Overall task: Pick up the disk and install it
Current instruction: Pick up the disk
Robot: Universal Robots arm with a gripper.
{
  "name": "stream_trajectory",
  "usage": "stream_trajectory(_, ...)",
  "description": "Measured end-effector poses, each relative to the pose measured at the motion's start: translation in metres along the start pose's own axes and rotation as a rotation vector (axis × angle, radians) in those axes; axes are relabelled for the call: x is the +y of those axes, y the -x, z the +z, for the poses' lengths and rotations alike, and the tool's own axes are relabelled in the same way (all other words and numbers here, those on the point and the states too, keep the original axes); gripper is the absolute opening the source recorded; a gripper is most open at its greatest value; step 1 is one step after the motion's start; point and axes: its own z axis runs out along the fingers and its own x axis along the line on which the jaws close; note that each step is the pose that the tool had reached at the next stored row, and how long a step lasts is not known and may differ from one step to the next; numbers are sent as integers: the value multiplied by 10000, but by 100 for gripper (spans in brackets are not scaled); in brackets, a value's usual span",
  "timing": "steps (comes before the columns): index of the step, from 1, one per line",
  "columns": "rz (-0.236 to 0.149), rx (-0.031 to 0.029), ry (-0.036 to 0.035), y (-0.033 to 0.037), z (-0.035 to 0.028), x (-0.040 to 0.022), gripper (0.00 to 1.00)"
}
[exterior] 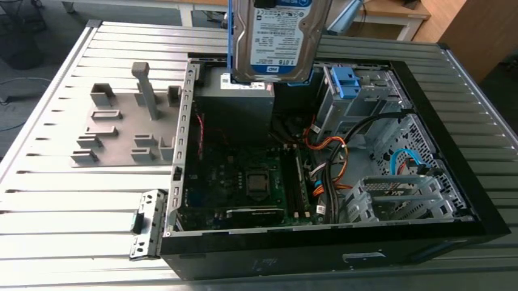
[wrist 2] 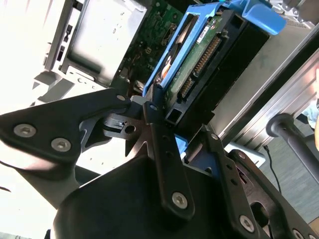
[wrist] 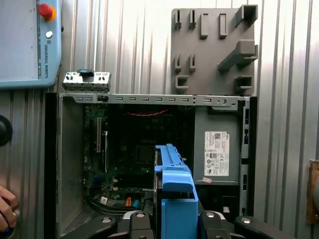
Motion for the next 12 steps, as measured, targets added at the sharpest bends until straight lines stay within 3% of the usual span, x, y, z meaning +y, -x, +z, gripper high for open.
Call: stream_trajectory(12, 0, 0, 0, -6, 4, -182, 36)
